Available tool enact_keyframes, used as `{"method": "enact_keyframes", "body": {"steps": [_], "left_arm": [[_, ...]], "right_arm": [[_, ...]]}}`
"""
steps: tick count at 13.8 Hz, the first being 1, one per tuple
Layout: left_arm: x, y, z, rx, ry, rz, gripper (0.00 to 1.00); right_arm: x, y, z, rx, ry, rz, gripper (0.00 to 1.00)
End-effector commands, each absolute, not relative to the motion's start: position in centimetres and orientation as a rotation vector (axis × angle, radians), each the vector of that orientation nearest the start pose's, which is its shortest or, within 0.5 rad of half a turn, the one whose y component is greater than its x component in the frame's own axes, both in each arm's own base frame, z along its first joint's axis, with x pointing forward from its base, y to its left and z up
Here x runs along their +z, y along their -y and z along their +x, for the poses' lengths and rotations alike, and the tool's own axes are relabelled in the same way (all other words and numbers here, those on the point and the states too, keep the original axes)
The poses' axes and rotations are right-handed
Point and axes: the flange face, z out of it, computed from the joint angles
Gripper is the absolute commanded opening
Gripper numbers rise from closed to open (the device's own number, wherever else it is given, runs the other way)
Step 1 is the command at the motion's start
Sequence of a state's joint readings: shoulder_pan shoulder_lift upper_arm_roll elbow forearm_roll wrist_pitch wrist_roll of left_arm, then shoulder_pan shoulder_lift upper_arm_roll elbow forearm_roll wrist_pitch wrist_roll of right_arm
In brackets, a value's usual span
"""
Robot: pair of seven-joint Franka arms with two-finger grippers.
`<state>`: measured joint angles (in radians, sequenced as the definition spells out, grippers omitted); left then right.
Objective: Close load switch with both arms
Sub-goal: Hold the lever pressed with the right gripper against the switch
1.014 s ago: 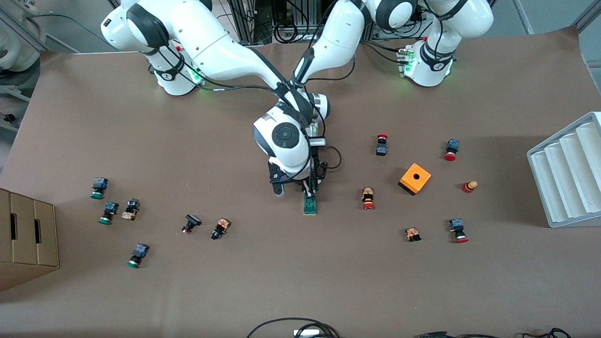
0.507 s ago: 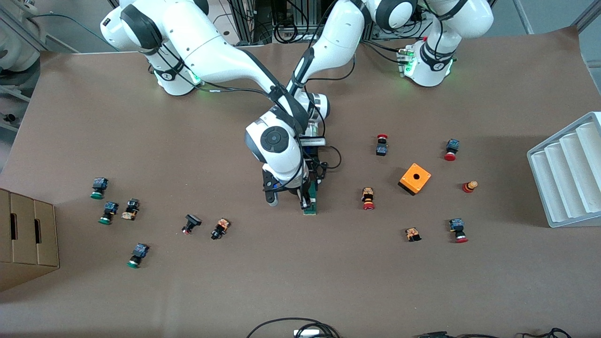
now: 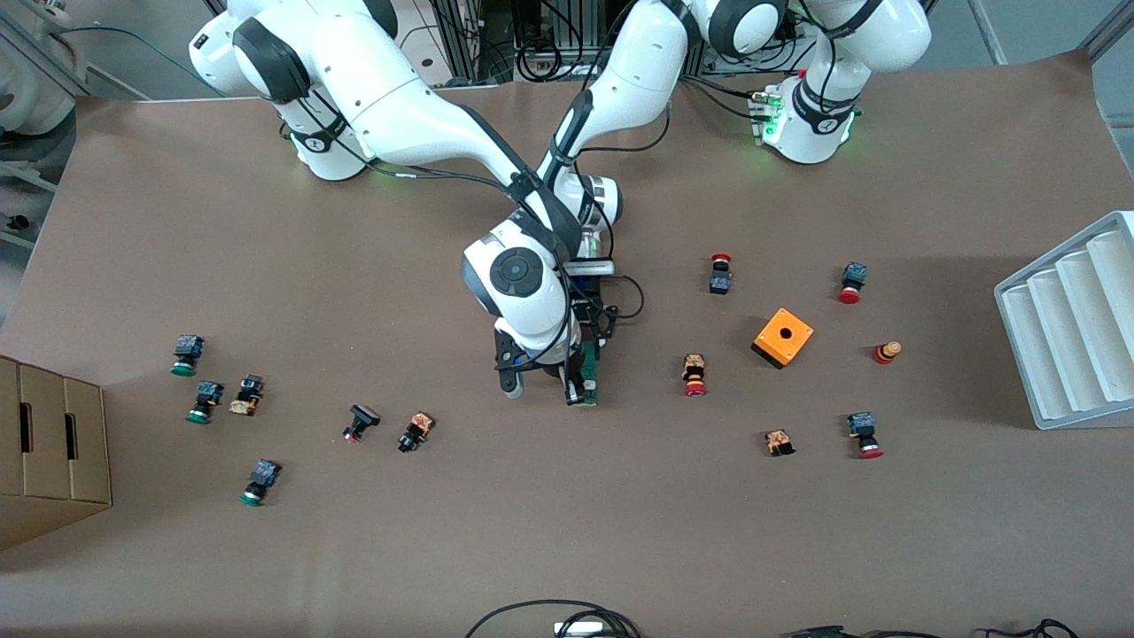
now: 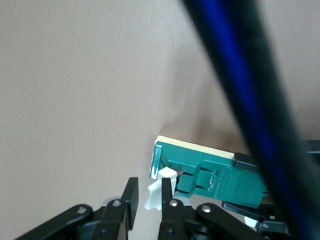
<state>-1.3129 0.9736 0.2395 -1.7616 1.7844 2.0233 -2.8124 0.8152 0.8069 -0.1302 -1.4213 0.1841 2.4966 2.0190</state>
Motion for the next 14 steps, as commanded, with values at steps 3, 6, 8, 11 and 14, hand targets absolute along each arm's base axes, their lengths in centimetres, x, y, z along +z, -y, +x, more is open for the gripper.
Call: {"method": "enact_keyframes", "body": {"steps": [3, 6, 8, 11, 14], "left_arm": [[3.6, 52.4, 33.8, -2.207, 0.284, -2.487, 0.49], [3.5, 52.4, 33.8, -2.206, 0.282, -2.486, 0.49], [3.5, 52.4, 33.8, -2.206, 0.282, -2.486, 0.49], [3.7, 52.6, 33.8, -2.21, 0.286, -2.487, 0.49], [3.7, 52.6, 33.8, -2.21, 0.286, -2.487, 0.49]], "right_arm": [[23.9, -49.9, 58.1, -0.041, -1.839, -2.156, 0.26], [23.6, -50.0, 58.2, -0.042, -1.837, -2.159, 0.27], [23.2, -50.0, 58.3, -0.045, -1.838, -2.161, 0.27], [22.8, -50.0, 58.3, -0.045, -1.84, -2.166, 0.27], [22.6, -50.0, 58.3, -0.045, -1.84, -2.168, 0.27]]}}
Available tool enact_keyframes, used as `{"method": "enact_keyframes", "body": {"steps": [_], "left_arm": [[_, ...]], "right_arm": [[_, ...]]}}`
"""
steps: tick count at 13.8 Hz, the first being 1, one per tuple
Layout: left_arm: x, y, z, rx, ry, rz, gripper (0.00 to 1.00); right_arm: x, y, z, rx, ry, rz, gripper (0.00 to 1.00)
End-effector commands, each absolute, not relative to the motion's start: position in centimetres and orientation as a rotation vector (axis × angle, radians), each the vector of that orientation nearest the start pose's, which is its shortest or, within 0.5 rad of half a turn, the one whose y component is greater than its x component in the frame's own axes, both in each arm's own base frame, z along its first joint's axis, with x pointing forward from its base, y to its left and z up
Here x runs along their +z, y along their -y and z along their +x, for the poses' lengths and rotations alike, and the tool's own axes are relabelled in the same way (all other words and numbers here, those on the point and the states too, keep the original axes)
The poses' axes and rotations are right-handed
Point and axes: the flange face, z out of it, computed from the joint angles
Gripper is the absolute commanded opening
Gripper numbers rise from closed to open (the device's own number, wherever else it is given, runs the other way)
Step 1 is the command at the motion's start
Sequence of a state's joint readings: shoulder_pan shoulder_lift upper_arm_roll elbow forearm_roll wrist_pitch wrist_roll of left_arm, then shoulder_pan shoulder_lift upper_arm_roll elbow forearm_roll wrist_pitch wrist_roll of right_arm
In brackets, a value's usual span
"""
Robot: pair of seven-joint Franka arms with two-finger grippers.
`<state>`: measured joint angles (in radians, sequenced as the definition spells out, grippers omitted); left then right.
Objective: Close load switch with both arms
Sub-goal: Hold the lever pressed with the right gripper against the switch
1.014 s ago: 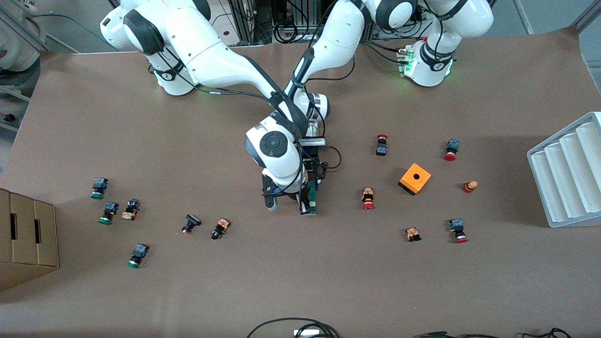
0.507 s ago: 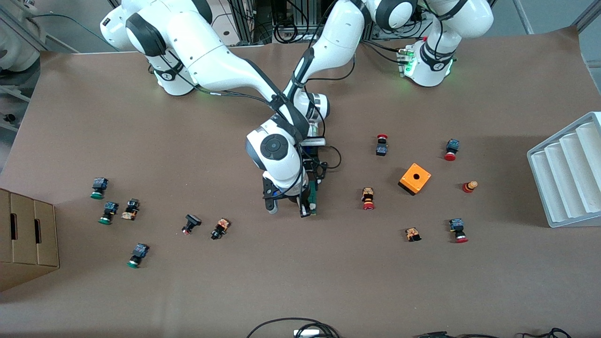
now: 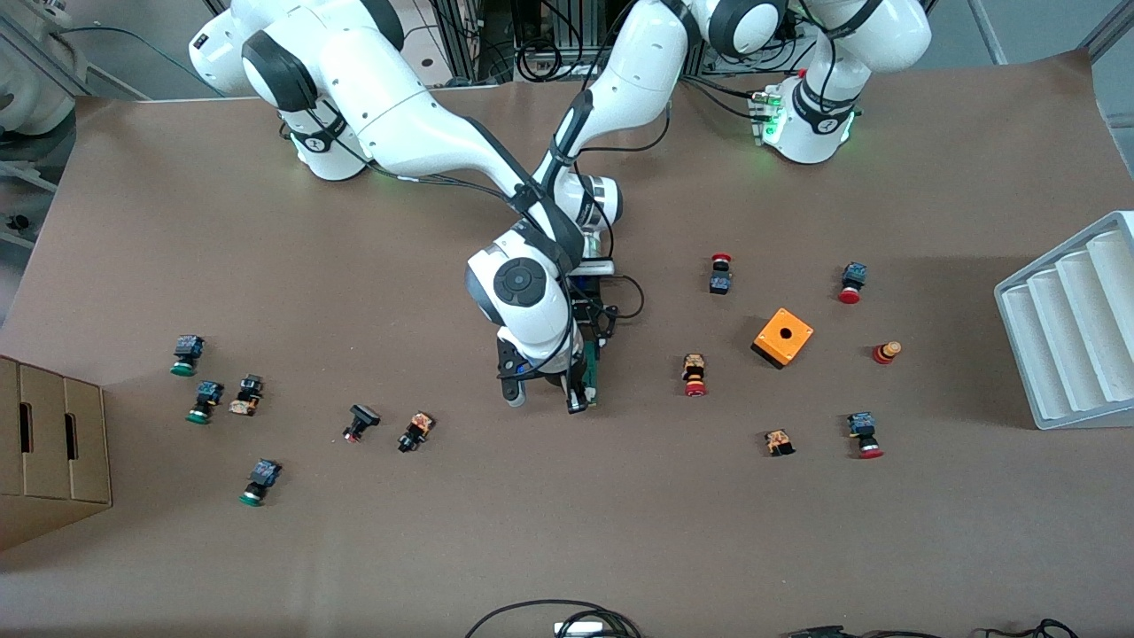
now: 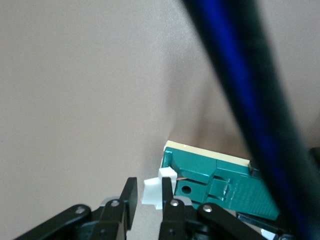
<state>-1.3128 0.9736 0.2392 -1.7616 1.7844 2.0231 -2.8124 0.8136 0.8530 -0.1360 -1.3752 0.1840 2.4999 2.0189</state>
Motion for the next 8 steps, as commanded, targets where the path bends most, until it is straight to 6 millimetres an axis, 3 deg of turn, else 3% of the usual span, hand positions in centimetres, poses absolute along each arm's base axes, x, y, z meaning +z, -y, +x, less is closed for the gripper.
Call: {"method": "enact_keyframes", "body": {"steps": [1, 8], "left_arm": [[3.64, 52.58, 33.83, -2.21, 0.286, -2.487, 0.49], [3.87, 52.73, 33.86, -2.214, 0.29, -2.488, 0.49]], "right_arm": [[22.51, -49.96, 58.27, -0.045, -1.84, -2.17, 0.27], [21.9, -49.93, 58.24, -0.047, -1.842, -2.176, 0.28]]}}
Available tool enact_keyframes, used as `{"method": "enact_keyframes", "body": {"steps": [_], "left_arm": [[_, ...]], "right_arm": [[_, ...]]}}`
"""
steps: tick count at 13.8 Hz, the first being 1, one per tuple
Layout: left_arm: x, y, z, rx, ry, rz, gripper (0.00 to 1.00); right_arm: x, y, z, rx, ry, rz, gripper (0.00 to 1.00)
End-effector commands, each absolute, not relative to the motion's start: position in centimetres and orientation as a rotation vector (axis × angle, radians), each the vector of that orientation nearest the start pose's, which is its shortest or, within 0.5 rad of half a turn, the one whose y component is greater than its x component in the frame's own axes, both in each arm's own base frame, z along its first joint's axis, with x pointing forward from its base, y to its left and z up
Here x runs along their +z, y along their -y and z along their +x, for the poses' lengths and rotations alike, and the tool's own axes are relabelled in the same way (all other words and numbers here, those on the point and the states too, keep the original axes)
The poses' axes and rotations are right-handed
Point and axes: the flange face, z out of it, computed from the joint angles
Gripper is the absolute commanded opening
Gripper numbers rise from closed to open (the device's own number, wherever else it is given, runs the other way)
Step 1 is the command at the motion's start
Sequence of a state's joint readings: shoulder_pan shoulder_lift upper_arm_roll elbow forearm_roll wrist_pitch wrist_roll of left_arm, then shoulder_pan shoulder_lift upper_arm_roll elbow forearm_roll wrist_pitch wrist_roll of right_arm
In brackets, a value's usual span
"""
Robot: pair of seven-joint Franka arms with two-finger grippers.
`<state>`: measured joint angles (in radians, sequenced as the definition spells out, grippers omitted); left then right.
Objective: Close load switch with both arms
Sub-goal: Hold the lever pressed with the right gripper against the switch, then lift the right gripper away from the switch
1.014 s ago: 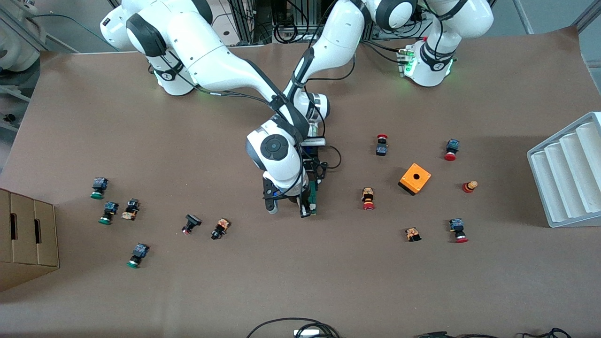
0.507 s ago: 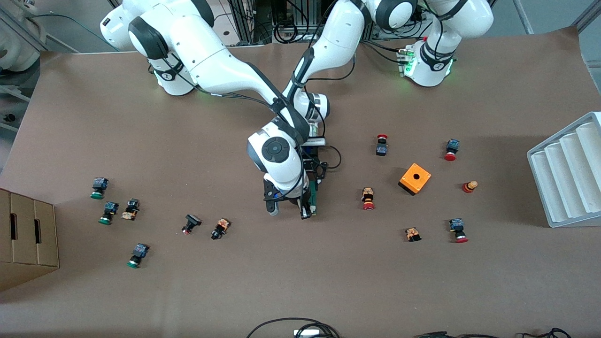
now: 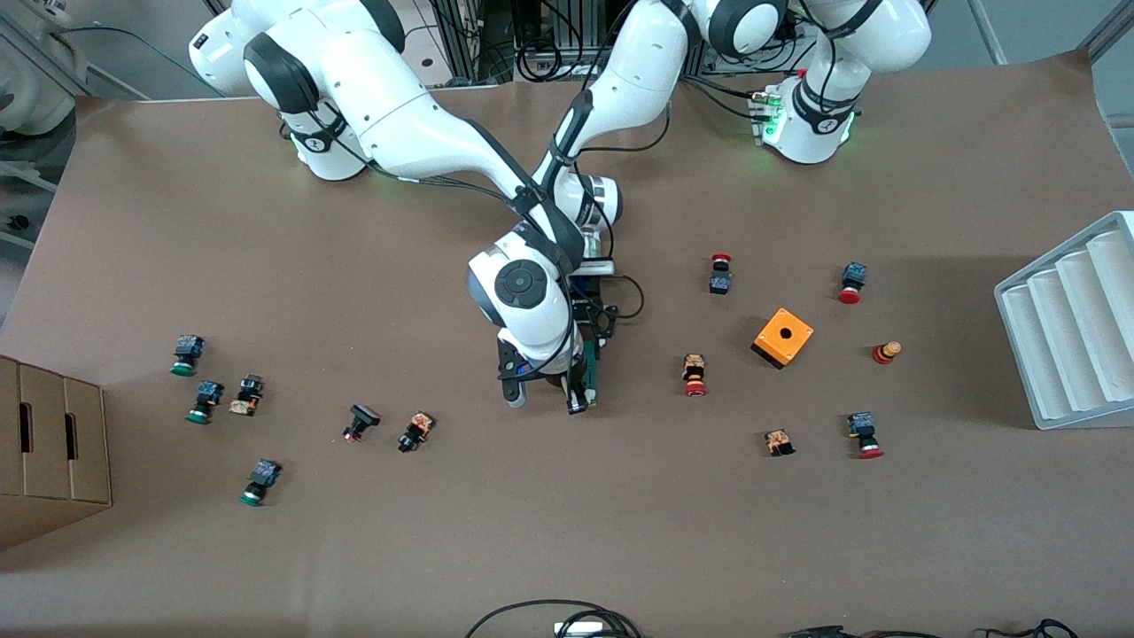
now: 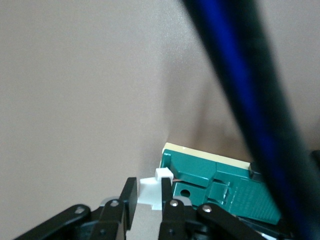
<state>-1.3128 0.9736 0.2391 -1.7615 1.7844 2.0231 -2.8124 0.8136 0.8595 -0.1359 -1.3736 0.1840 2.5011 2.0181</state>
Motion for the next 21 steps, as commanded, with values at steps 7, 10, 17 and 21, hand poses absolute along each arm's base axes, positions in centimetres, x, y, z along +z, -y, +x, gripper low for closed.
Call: {"method": "enact_keyframes", "body": {"steps": [7, 10, 17, 21], "left_arm": [[3.8, 52.7, 33.9, -2.213, 0.289, -2.488, 0.49], [3.7, 52.6, 33.8, -2.212, 0.287, -2.487, 0.49], [3.8, 52.7, 33.9, -2.213, 0.289, -2.488, 0.5], [4.0, 52.8, 33.9, -2.217, 0.304, -2.491, 0.68]], "right_arm": [[23.0, -49.7, 58.8, -0.053, -1.846, -2.163, 0.43], [24.8, -49.1, 59.6, -0.041, -1.855, -2.13, 1.0], [39.0, -42.2, 61.5, 0.115, -1.675, -2.316, 1.0], [47.2, -37.1, 59.9, 0.228, -1.446, -2.541, 1.0]]}}
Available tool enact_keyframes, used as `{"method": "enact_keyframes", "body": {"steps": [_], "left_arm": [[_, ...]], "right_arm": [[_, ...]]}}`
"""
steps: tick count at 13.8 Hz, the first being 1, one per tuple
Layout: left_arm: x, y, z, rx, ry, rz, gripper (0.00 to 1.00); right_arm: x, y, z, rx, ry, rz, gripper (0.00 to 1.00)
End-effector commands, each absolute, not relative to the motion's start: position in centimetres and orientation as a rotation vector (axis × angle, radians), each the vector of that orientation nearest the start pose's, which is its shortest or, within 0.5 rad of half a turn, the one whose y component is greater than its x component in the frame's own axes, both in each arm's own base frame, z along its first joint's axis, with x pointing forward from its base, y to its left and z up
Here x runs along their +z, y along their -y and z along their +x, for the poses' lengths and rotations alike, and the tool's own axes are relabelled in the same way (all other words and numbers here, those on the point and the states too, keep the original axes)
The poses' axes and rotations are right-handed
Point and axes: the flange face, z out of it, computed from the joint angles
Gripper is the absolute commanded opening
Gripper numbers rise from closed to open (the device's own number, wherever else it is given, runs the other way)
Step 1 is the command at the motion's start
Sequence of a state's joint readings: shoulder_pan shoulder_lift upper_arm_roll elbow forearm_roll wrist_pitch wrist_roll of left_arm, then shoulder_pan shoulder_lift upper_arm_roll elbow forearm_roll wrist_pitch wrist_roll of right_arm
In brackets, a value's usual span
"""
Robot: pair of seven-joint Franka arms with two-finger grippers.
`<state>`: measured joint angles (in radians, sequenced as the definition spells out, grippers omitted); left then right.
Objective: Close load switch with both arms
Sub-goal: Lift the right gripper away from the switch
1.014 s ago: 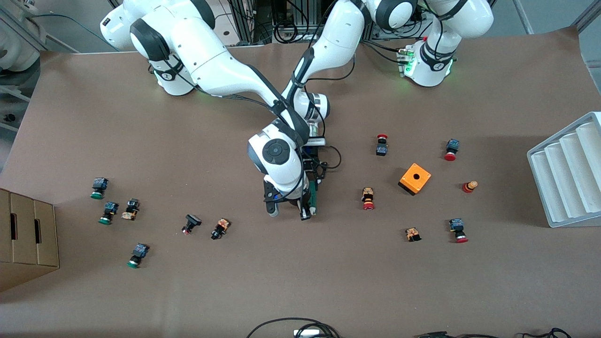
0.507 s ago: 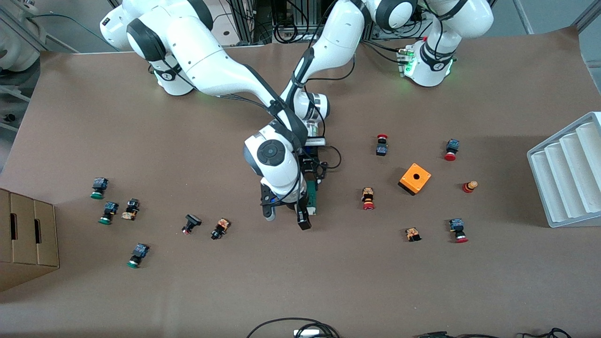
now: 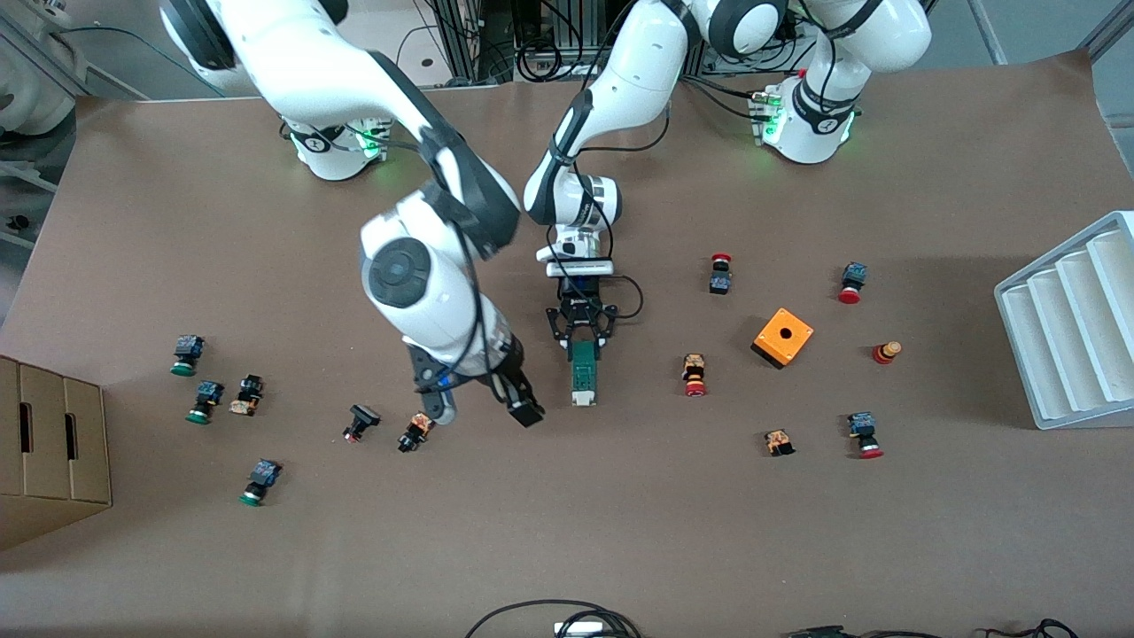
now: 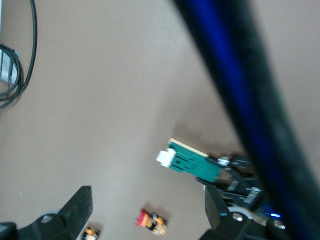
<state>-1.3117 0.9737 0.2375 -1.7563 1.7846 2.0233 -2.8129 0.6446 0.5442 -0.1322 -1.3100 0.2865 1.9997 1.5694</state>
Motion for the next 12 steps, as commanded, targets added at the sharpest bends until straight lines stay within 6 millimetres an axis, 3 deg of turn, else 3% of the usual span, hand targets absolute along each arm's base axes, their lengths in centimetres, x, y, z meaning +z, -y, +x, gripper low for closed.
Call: {"method": "enact_keyframes", "body": {"steps": [1, 2, 3, 6, 12], "left_arm": [[3.9, 52.7, 33.9, -2.217, 0.307, -2.493, 0.79], [4.0, 52.8, 33.8, -2.217, 0.315, -2.496, 0.96], [3.9, 53.0, 33.4, -2.21, 0.316, -2.507, 1.0], [3.9, 53.2, 33.1, -2.205, 0.325, -2.514, 1.0], [5.3, 53.6, 32.5, -2.182, 0.393, -2.531, 1.0]], "right_arm": [[49.1, -35.2, 59.4, 0.259, -1.376, -2.599, 1.0], [51.2, -33.1, 58.9, 0.282, -1.294, -2.65, 1.0], [53.1, -30.6, 58.4, 0.322, -1.181, -2.711, 1.0], [57.7, -23.2, 57.1, 0.393, -0.867, -2.808, 1.0], [64.0, -10.8, 54.3, 0.305, -0.429, -2.96, 1.0]]}}
